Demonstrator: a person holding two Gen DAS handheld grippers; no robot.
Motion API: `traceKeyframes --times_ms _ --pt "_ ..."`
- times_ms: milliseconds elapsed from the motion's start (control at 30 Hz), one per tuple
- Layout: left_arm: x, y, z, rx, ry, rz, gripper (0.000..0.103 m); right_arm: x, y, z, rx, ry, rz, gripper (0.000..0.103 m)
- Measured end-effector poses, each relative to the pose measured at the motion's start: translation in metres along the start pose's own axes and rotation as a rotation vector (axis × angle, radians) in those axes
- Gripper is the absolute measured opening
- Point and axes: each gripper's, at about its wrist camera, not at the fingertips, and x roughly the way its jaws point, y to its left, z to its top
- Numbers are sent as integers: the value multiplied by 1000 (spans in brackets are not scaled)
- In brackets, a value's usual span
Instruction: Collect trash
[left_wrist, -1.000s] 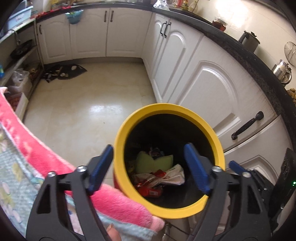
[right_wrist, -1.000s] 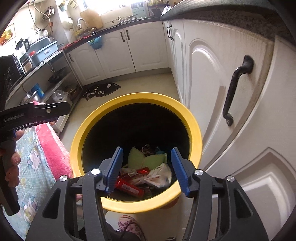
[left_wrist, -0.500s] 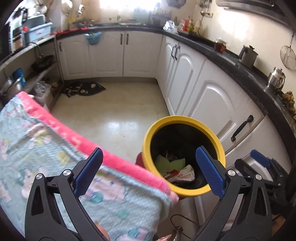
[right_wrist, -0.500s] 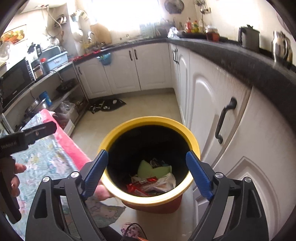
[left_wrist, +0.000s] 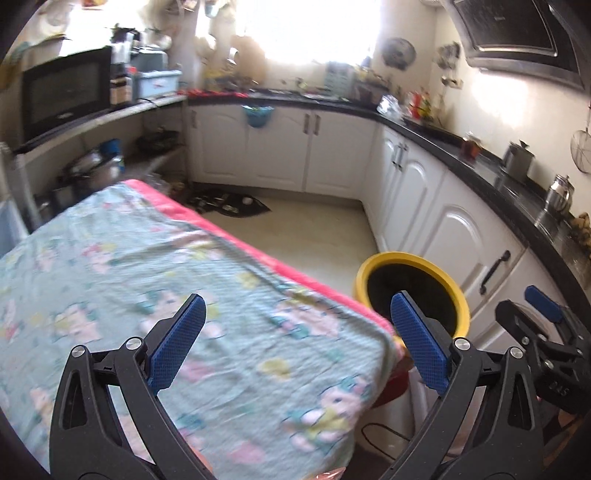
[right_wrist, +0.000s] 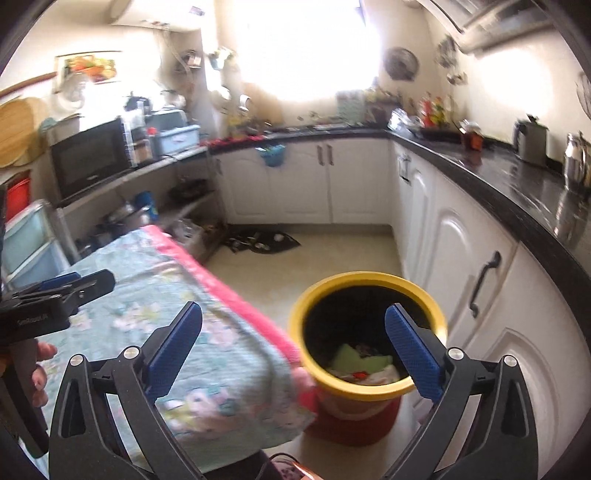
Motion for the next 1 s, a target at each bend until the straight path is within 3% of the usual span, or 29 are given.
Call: traceKeyframes --times_ms 233,400,567,733,1000 --pt "-50 32 -47 -24 -92 112 92 -43 40 -21 -12 -166 28 97" --pt "-73 42 -79 -32 -132 151 92 -72 62 -47 -76 -256 50 97" --pt "-95 42 -102 -24 -181 169 92 -96 74 -77 -149 -302 66 97" --pt "-115 40 -110 -36 -251 164 92 -100 70 -89 -76 -302 73 97" --pt "-116 42 -119 -61 -242 193 92 -102 72 -96 -86 -314 51 97"
